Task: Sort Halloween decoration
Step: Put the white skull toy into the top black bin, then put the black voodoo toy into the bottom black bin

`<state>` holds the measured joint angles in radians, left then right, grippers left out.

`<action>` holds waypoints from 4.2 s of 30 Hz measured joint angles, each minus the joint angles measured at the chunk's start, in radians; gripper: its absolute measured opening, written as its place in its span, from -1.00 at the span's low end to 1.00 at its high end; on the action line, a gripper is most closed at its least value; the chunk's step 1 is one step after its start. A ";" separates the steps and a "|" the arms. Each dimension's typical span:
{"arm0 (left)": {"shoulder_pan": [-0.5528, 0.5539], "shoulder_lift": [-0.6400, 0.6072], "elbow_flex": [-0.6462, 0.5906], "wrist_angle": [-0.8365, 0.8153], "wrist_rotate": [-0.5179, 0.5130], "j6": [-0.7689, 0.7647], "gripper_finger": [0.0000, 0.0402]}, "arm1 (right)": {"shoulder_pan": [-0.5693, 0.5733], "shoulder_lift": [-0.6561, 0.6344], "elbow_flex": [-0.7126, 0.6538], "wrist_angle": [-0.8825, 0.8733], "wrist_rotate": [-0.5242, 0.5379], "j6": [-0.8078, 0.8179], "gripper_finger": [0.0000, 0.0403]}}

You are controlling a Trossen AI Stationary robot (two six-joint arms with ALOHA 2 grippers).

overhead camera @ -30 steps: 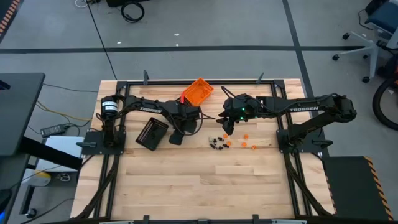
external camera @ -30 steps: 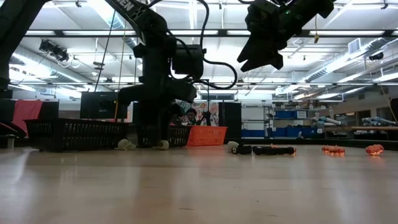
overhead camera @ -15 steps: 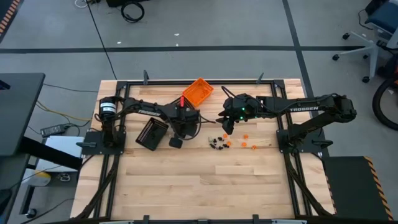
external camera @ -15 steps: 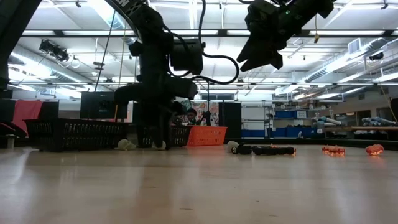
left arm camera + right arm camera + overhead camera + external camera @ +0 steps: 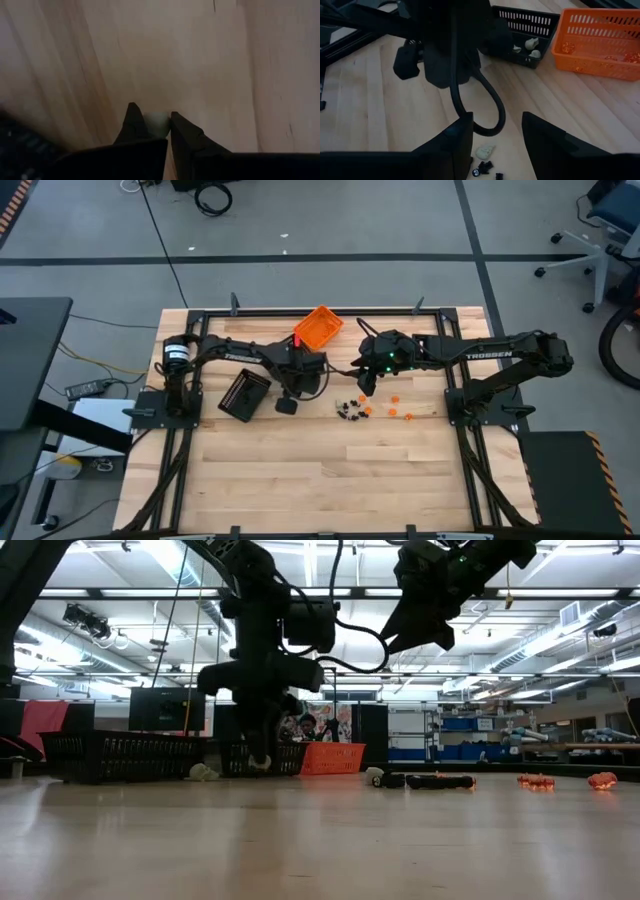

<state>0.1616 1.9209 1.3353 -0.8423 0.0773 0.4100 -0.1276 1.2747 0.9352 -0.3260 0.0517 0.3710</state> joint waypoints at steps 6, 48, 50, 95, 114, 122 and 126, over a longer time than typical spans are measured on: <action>0.003 0.000 0.079 -0.125 -0.020 0.012 -1.00 | 0.000 0.000 0.000 -0.002 0.000 0.000 -0.14; 0.289 -0.006 0.153 -0.224 -0.047 -0.285 -0.39 | 0.000 0.001 0.000 0.003 0.007 -0.020 -0.14; 0.272 -0.012 0.167 -0.212 -0.049 -0.287 -0.40 | 0.000 0.001 0.000 0.003 0.007 -0.026 -0.14; -0.120 -0.061 0.045 0.372 -0.034 -0.502 -0.42 | 0.036 -0.003 0.000 -0.221 -0.019 0.019 -0.14; -0.113 -0.067 0.045 0.233 -0.034 -0.591 -0.42 | 0.036 -0.003 -0.041 -0.158 -0.031 0.088 -0.14; -0.122 -0.069 0.045 0.226 -0.030 -0.496 -0.42 | 0.040 -0.003 -0.041 -0.104 -0.023 0.093 -0.14; -0.122 -0.069 0.045 0.268 -0.035 -0.515 -0.42 | 0.041 -0.003 -0.041 -0.086 -0.022 0.105 -0.14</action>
<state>0.0393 1.8523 1.3808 -0.5747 0.0418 -0.1053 -0.0869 1.2720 0.8944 -0.4125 0.0296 0.4763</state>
